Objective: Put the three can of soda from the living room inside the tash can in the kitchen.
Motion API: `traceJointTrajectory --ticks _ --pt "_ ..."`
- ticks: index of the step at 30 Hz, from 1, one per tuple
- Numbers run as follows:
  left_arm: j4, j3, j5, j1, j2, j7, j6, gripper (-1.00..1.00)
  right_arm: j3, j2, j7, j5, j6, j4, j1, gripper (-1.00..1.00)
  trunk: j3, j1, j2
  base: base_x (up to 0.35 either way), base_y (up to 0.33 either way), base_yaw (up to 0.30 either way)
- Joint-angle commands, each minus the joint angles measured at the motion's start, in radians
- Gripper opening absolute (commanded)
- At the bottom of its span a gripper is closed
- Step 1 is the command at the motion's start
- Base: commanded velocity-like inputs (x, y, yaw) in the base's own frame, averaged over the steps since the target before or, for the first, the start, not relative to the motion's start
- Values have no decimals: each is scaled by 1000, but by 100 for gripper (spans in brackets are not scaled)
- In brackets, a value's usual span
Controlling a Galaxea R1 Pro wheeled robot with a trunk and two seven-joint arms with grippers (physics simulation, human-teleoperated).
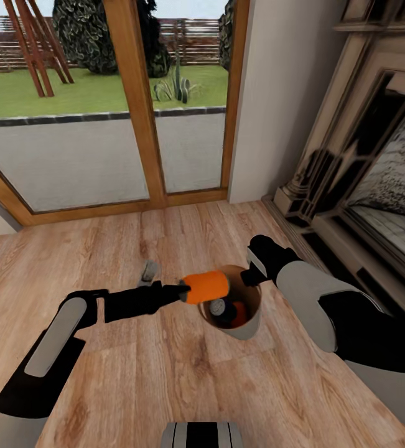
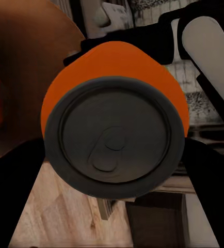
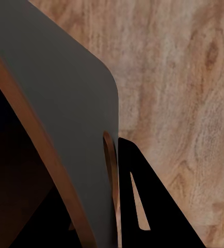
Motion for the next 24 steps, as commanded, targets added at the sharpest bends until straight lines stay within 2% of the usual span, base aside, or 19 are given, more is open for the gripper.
traceJointTrajectory --ticks 1,5,10,11,24 --pt "0 -11 -1 0 -6 1 0 -100 -5 0 4 -11 0 0 0 -100 0 0 0 0 0 0" --pt "0 -39 -1 -1 -24 3 0 -100 -7 -2 3 -10 0 0 0 -100 0 0 0 0 0 0" --pt "0 -45 -1 -1 -39 4 0 -100 -8 -3 3 -10 0 0 0 -100 0 0 0 0 0 0" --pt "0 -46 -1 -1 -41 5 0 100 -8 -4 3 -10 0 0 0 -100 0 0 0 0 0 0" --pt "0 -47 -4 -1 -36 15 0 100 -9 -4 4 -10 0 1 1 -100 0 0 0 0 0 0"
